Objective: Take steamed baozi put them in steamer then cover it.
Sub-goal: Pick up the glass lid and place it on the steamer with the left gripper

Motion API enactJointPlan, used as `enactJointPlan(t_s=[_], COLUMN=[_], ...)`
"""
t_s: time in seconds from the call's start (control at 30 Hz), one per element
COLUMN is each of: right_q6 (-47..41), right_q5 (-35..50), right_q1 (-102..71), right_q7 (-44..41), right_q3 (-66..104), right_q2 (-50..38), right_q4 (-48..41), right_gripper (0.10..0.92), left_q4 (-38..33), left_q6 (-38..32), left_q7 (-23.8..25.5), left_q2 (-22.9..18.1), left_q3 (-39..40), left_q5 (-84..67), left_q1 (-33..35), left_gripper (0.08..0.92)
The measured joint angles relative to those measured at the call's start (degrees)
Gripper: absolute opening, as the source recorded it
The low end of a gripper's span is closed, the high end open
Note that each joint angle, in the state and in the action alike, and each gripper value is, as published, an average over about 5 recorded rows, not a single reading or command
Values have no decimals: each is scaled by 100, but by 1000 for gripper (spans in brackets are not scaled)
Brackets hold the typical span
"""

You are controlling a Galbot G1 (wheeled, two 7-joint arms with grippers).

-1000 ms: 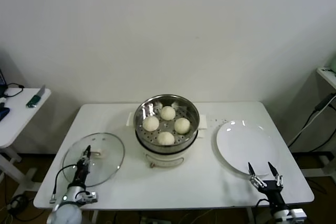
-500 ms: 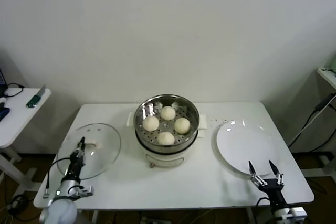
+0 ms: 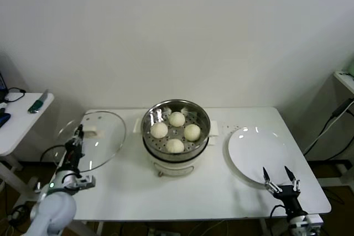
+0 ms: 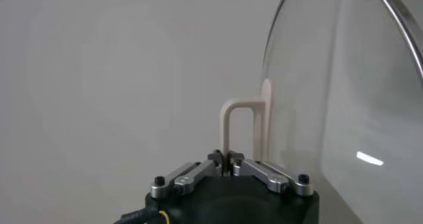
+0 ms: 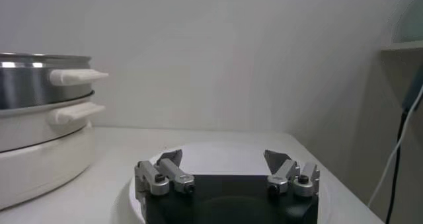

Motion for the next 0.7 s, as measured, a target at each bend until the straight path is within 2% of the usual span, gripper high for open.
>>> enactJointPlan(t_s=[0.33, 0.7], right_q6=[-4, -13], right_q5=[-55, -100], right_q1=[24, 118], right_q7=[-27, -56], right_q3=[5, -46], right_q2=[-17, -102], right_q4=[19, -83], right_gripper=[823, 823], left_q4=[-1009, -1265], left_q6=[1109, 1982], left_q7=[777, 1446], left_q2=[154, -225], left_q3=[705, 1813], left_q5=[73, 658], left_q1=[-336, -1038], left_gripper=[137, 137])
